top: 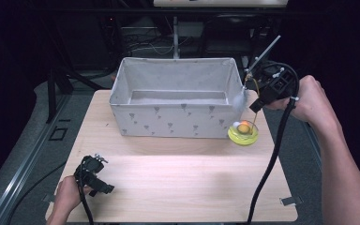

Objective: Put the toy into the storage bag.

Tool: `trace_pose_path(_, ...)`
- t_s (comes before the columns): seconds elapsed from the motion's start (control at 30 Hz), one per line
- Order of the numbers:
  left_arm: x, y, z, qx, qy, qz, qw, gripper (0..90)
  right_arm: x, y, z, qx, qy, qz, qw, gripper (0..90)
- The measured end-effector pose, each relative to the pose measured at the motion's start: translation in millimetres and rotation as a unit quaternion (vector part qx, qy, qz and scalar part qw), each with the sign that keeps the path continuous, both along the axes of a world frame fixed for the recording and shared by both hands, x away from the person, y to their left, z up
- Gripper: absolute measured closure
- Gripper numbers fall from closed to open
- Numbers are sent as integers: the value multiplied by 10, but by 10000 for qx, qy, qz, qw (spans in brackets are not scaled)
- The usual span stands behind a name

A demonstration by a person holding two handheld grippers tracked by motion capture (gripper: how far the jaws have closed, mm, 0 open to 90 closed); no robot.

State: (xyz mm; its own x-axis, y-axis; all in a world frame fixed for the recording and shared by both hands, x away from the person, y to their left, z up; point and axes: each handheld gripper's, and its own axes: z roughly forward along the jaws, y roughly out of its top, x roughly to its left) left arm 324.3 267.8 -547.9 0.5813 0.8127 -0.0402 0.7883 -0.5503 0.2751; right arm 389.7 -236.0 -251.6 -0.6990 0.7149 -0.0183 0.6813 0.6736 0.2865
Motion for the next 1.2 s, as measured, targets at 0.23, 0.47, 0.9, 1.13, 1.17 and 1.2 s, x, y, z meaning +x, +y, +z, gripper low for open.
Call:
trace_pose_path(0.23,-1,-4,0,3,3,-5,10000,35,-2,9,120,9,-76,12,10000,882)
trace_pose_path(0.47,-1,-3,0,-3,5,-7,10000,34,6,28,230,39,-141,27,9999,882)
trace_pose_path(0.9,0,-12,-5,-19,22,-14,10000,35,71,62,432,111,-268,15,9996,882)
trace_pose_path(1.13,0,-18,-6,-10,25,-29,10000,35,96,85,533,148,-348,38,9993,883)
trace_pose_path(1.17,0,-19,-7,-12,28,-30,10000,35,100,92,549,164,-351,26,9992,883)
trace_pose_path(1.2,0,-19,-7,-14,27,-32,10000,35,107,97,562,170,-369,26,9992,882)
